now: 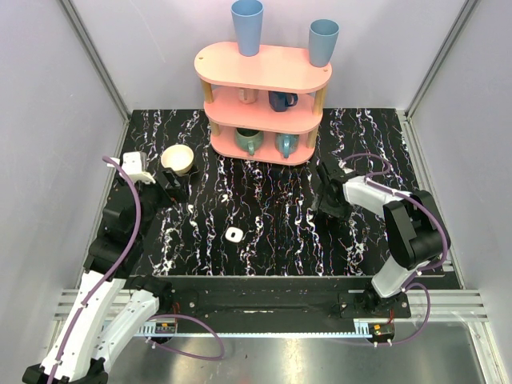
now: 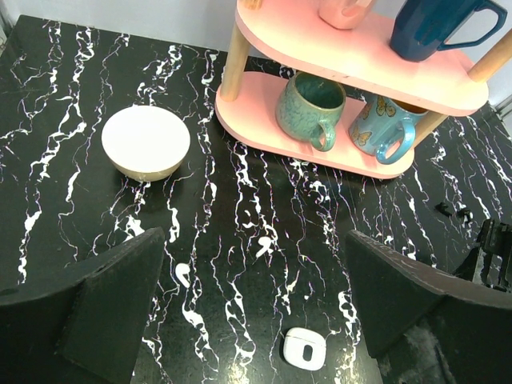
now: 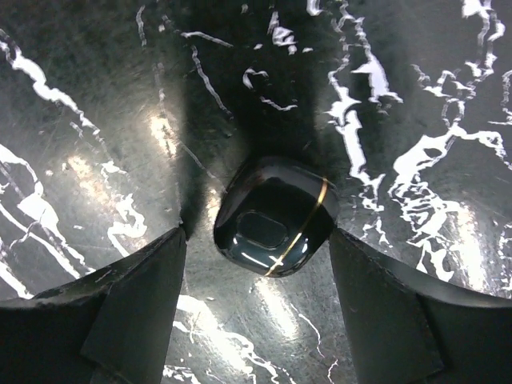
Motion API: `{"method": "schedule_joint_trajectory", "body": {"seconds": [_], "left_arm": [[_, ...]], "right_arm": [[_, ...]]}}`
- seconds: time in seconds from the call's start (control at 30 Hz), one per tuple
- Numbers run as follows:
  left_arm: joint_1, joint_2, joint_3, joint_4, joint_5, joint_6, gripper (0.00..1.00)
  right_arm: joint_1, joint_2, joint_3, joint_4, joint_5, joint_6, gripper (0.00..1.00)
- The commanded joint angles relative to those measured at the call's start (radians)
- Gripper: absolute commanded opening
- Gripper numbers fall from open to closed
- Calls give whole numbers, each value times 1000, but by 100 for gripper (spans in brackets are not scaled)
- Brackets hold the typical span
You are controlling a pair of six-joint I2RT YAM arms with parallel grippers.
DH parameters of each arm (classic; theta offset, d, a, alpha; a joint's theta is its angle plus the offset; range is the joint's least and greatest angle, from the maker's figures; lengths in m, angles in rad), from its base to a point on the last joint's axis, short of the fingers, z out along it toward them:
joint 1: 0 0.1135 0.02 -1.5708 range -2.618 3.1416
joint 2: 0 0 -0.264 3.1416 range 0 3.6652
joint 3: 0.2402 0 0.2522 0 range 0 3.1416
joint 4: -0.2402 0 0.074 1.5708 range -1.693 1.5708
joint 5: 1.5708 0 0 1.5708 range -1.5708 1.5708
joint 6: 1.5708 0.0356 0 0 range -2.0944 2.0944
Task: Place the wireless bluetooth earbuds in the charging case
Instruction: Adjust the charging case at the center of the board, then pick up the charging case from the center of the board.
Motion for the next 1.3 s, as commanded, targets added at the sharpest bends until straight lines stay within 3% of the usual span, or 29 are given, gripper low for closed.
{"method": "schedule_joint_trajectory", "body": {"seconds": [0.0,0.43,1.03,1.27], "left_arm": [[0,-9,-5,37,-16,15,99],[0,-8,-8,34,-16,14,99],[0,-6,-8,33,-16,11,99],[0,-6,-3,33,-7,9,99]], "right_arm": [[14,-29,-11,-18,157,133,80],[16,3,-30,-51,216,360,78],[17,7,-51,-16,171,360,66],[17,23,-57,14,128,316,54]]}}
